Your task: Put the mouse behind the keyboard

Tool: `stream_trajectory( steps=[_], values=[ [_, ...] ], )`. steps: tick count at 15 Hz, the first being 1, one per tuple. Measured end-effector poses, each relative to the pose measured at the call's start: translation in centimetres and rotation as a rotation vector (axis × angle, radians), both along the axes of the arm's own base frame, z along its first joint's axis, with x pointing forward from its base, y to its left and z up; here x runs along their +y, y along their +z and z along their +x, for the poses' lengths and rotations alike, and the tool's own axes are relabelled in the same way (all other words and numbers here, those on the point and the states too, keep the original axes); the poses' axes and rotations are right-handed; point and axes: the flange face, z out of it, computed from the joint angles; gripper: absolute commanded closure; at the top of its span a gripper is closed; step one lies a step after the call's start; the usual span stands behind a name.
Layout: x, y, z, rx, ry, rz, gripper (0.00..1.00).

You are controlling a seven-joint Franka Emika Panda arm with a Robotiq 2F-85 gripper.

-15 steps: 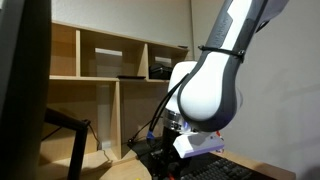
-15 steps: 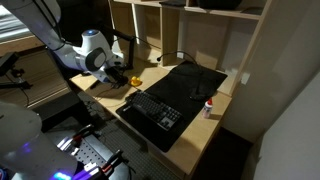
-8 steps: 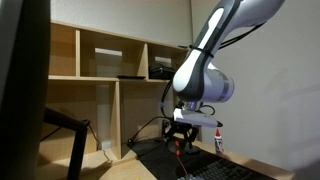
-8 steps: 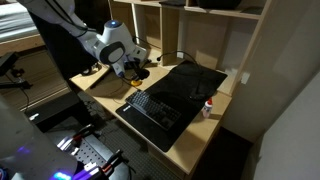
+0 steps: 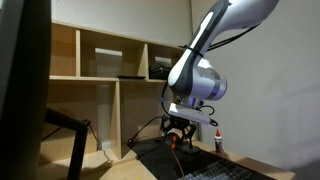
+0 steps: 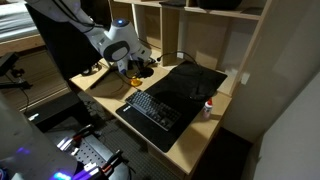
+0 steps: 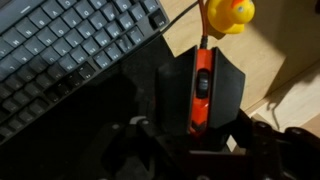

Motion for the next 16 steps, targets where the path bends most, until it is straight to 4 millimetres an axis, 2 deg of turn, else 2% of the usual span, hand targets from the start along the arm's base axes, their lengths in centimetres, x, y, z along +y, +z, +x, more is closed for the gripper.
stream_trajectory(
  steps=[3,4,7,8,12,16],
  values=[
    [-2.3,1.0,3.8,-0.025,-0.151,0.076,0.56],
    [-3.3,0.9,5.0,-0.029,-0.204,0.094,0.31],
    [-5.5,-0.5,7.4,-0.020,-0.310,0.125,0.31],
    [-5.5,-0.9,7.7,-0.016,-0.318,0.126,0.56],
    [-5.4,-1.9,7.7,0.019,-0.353,0.146,0.56],
    [-6.8,-6.6,7.5,0.101,-0.555,0.198,0.56]
  ],
)
